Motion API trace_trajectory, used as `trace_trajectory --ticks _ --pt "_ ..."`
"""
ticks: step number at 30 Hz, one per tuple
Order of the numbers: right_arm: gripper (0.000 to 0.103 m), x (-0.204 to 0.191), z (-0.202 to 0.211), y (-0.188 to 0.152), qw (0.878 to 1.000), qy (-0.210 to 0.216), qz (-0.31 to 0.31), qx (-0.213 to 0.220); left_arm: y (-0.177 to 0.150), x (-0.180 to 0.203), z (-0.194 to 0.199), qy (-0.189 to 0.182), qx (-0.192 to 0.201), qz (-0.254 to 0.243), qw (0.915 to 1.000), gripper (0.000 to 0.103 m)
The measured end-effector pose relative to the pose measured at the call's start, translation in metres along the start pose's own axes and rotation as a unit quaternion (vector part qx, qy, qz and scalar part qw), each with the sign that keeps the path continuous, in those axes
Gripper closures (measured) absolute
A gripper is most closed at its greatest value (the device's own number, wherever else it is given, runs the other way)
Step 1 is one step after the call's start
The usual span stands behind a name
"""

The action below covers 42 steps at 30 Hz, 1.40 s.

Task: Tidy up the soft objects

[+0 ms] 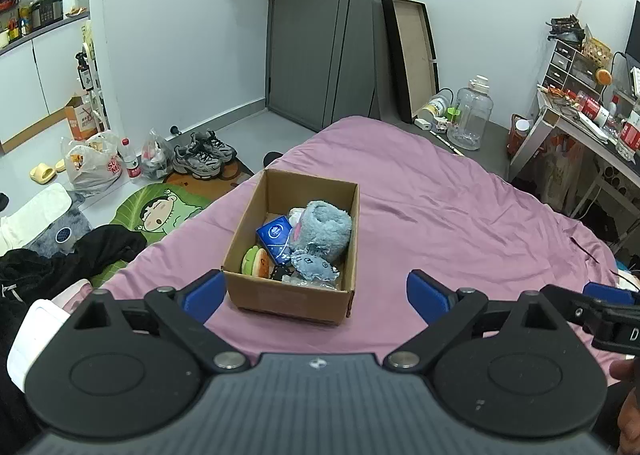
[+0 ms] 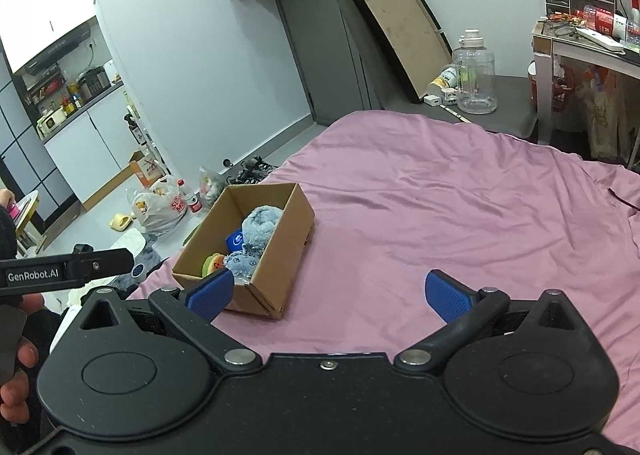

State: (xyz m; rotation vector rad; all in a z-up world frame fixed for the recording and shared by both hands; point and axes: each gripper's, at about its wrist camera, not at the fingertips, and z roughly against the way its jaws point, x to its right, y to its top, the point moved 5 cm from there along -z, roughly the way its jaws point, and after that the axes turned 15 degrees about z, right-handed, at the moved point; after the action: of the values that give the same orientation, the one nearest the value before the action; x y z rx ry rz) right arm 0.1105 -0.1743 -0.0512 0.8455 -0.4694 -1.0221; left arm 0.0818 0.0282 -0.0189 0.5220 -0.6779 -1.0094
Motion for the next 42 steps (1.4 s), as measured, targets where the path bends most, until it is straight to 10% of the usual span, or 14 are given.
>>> trace_trajectory --ticks 42 --pt "0.0 -0.0018 0.0008 -0.0002 1.0 -0.005 0.006 -0.003 0.0005 -0.0035 -0.0002 0.005 0.0 -0.006 1.0 0.004"
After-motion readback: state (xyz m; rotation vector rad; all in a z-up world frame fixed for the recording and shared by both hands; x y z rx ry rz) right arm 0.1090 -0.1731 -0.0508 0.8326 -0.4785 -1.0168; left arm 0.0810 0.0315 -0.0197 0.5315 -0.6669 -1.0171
